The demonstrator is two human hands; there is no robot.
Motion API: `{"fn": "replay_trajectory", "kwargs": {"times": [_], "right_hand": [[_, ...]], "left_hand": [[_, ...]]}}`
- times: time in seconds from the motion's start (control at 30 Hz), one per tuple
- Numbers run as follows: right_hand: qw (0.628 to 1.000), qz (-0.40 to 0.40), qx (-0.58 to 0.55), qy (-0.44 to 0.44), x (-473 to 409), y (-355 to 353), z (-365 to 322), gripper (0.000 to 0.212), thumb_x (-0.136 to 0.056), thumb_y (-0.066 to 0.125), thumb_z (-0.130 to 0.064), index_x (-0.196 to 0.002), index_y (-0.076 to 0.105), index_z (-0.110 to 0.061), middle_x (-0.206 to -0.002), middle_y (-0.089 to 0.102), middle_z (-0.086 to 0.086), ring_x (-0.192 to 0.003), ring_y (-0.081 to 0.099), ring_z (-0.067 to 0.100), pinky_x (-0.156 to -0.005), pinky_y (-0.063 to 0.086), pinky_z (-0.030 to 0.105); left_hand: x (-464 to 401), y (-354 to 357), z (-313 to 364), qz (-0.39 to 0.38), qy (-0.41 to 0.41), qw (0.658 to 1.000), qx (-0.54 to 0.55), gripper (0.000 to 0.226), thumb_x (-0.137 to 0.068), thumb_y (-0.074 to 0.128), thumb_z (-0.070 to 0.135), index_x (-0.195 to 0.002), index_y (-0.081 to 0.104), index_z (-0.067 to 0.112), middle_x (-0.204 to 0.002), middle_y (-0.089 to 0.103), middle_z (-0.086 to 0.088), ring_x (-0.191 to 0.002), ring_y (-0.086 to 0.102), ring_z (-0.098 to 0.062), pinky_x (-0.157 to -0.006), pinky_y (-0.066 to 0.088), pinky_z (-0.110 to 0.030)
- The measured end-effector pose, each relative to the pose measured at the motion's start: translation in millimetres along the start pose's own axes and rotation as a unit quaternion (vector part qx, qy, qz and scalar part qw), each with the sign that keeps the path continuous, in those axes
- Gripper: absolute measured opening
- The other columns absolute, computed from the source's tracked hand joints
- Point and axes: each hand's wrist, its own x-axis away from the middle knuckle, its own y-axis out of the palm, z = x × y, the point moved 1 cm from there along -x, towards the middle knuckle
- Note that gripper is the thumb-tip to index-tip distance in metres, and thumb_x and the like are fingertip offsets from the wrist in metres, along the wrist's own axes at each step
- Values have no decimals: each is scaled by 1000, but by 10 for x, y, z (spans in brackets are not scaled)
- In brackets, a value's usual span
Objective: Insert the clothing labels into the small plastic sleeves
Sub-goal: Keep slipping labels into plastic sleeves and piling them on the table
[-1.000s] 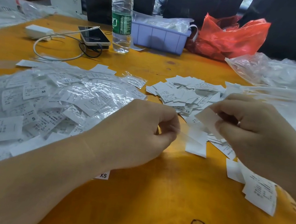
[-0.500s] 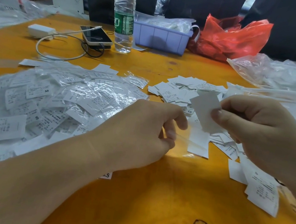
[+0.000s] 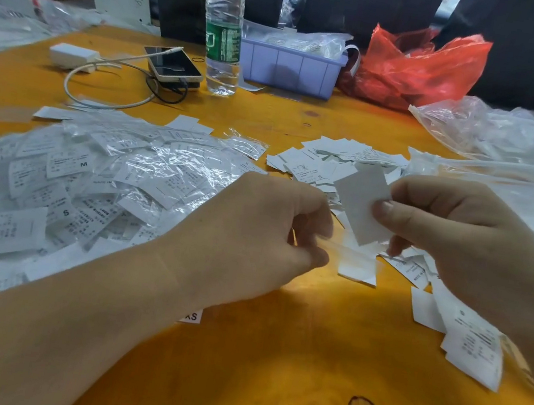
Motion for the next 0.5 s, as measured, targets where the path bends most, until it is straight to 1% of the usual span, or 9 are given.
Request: {"fn": "replay_trajectory", "kwargs": {"times": [0.03,0.1,0.13,0.17,0.2,0.27,0.37,0.5], "right_hand": [[1000,-11,-13,4,-3,2,4,11,-86,68,-33,-87,75,-24,-87,73,-3,-74,63,14,-68,51,30],[999,-29,-27,9,-8,9,15,15,-82,68,-34,-90,75,-22,-91,74,0,-88,67,22,-81,54,43],[999,-35,-33,10,-10,16,19,17,-82,70,-34,-91,74,-20,-92,74,2,-91,67,26,-87,53,49],[998,-41,-37,10,-6,24,19,20,-82,70,-33,-92,74,-17,-92,74,5,-93,66,29,-90,51,53],[998,-45,-37,7,-3,28,22,24,-81,65,-33,-93,73,-13,-93,73,8,-93,66,32,-91,50,56],[998,-50,-32,0,0,32,27,30,-81,59,-32,-92,72,-7,-92,72,12,-92,64,35,-90,48,59],[998,-58,-38,-7,0,37,31,27,-85,67,-31,-91,72,-5,-90,71,14,-89,63,36,-86,51,54],[997,-54,-56,-7,-7,44,48,26,-82,67,-31,-91,74,-7,-89,73,11,-83,65,32,-74,55,37]], "left_hand": [[-1,2,-1,3,1,1000,-1,14,-74,80,23,-82,70,29,-73,66,16,-68,59,-1,-60,42,-9],[-2,2,1,5,0,1000,-3,14,-74,80,22,-81,70,30,-74,66,17,-67,59,-1,-59,41,-7],[0,2,2,5,-2,1000,-3,14,-74,80,22,-81,70,30,-74,66,18,-67,60,0,-59,41,-6],[0,1,4,5,-3,1000,-4,15,-74,81,22,-81,70,29,-72,66,18,-68,60,0,-59,41,-5],[1,-1,5,4,-2,1000,-6,15,-74,81,21,-81,70,29,-71,65,18,-69,59,1,-60,41,-5],[0,-4,6,3,-2,1000,-8,16,-74,80,20,-81,70,30,-70,65,18,-69,60,1,-60,41,-5],[1,-8,7,0,-3,1000,-6,15,-75,79,19,-81,69,30,-71,66,17,-68,60,-1,-59,41,-7],[7,-9,13,-1,-4,1000,-8,13,-77,75,18,-83,70,28,-74,65,18,-67,58,1,-59,40,-6]]}}
